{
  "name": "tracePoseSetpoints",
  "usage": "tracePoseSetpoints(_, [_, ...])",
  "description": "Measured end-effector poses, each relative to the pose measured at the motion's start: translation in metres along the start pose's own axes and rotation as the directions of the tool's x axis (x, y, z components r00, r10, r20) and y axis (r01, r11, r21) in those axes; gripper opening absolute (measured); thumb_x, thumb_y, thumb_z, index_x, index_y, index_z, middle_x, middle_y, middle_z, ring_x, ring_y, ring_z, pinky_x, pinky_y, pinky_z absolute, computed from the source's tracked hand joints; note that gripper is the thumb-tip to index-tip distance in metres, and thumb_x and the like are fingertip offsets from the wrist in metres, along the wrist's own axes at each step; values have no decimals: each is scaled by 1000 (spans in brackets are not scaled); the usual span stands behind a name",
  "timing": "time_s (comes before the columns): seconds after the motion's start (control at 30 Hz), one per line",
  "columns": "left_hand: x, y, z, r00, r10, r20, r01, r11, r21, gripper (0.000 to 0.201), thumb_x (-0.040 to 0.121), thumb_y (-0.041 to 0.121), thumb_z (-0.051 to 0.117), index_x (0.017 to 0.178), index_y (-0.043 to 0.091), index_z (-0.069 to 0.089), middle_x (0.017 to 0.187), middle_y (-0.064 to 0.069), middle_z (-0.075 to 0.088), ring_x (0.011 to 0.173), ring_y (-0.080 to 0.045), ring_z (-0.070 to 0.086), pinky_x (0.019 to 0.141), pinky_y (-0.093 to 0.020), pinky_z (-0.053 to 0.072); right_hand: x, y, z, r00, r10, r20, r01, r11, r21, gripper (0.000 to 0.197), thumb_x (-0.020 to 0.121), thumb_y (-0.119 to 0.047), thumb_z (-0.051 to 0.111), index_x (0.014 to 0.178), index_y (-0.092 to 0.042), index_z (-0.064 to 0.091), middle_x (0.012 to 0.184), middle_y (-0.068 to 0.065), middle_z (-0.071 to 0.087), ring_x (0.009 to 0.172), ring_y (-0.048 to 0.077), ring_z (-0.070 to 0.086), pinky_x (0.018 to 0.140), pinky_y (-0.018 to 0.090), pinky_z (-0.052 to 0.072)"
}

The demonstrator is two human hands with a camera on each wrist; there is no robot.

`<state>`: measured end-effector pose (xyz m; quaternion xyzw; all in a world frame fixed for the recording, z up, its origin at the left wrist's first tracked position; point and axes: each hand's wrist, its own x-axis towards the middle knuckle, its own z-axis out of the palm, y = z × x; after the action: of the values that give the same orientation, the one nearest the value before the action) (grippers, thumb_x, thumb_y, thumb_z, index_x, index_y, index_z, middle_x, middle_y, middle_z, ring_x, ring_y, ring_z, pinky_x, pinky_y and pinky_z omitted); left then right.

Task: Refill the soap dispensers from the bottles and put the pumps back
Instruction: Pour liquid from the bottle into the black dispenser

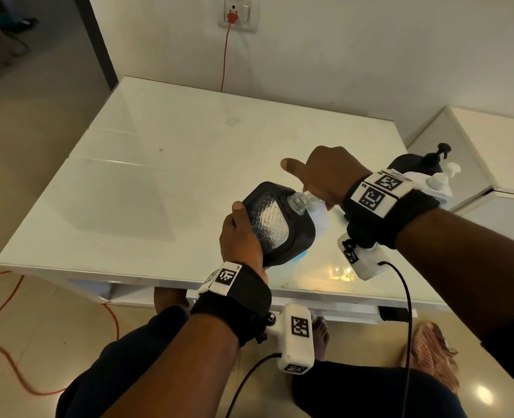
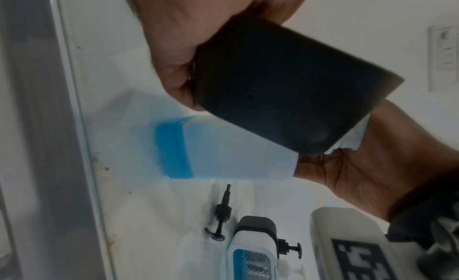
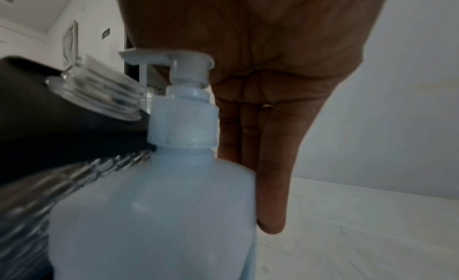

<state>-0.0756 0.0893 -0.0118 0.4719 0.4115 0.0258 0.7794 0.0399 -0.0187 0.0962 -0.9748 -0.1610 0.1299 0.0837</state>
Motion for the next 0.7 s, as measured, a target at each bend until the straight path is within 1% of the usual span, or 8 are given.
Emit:
tracePoseSetpoints(0.13, [-2, 1, 1, 1000, -14, 13, 15, 1000, -10, 37, 106, 65, 35, 118, 35, 54, 131, -6, 61, 120, -38, 59, 107, -59, 52, -2, -1, -8, 997, 17, 74, -21, 998, 57, 85, 94, -76, 31, 65, -4, 67, 47, 5, 64, 54, 26, 69, 89, 37, 56])
tracePoseSetpoints(0.23, [-1, 1, 1, 1000, -20, 21, 20, 1000, -19, 37, 106, 65, 35, 117, 35, 53, 129, -6, 61, 119, -38, 60, 106, -59, 53, -1, 1, -8, 999, 16, 51, -19, 998, 54, 76, 97, -69, 37, 68, -5, 68, 40, 1, 60, 49, 23, 68, 88, 36, 57])
tracePoseSetpoints(0.33, [0, -2, 1, 1000, -17, 13, 17, 1000, -23, 36, 104, 68, 37, 111, 38, 56, 130, -5, 63, 119, -38, 61, 105, -59, 53, -3, 2, -5, 1000, -26, -10, 26, 999, 19, 65, 99, -60, 43, 74, -6, 69, 55, 4, 63, 57, 22, 65, 89, 40, 56])
tracePoseSetpoints(0.43, [0, -2, 1, 1000, 4, 6, -4, 1000, -13, 37, 103, 70, 37, 105, 39, 58, 133, -7, 65, 119, -39, 62, 104, -59, 53, -6, -1, -4, 999, 43, -19, -42, 998, 51, 62, 100, -57, 45, 91, 0, 70, 80, 13, 68, 77, 31, 70, 83, 43, 58])
tracePoseSetpoints(0.47, [0, -2, 1, 1000, 7, 9, -7, 1000, -7, 37, 103, 69, 37, 106, 39, 58, 133, -7, 65, 119, -39, 62, 104, -59, 53, -5, -1, -5, 999, 44, -17, -43, 998, 49, 65, 100, -58, 44, 91, 0, 70, 78, 13, 67, 74, 31, 69, 81, 42, 58])
tracePoseSetpoints(0.57, [1, -4, 0, 1000, 12, 8, -12, 1000, -11, 35, 104, 68, 37, 106, 39, 57, 127, -5, 63, 119, -39, 61, 105, -60, 53, -3, -1, -4, 1000, 1, 5, -1, 999, 53, 78, 95, -72, 37, 70, -5, 69, 57, 7, 64, 55, 24, 65, 85, 39, 57])
tracePoseSetpoints(0.63, [0, -4, 0, 1000, 21, 10, -21, 1000, 0, 35, 103, 70, 37, 108, 40, 56, 129, -6, 64, 119, -39, 62, 104, -60, 53, -2, 0, -6, 999, 21, 30, -24, 996, 81, 88, 88, -83, 31, 60, -6, 64, 56, 7, 68, 52, 25, 68, 85, 37, 57])
tracePoseSetpoints(0.7, [2, -5, 0, 999, 34, 14, -34, 999, 15, 41, 96, 77, 36, 102, 42, 57, 132, -8, 64, 118, -39, 62, 104, -60, 54, -2, -1, -7, 999, 25, 23, -27, 997, 77, 85, 87, -83, 33, 55, -8, 57, 54, 7, 65, 54, 25, 66, 86, 38, 56])
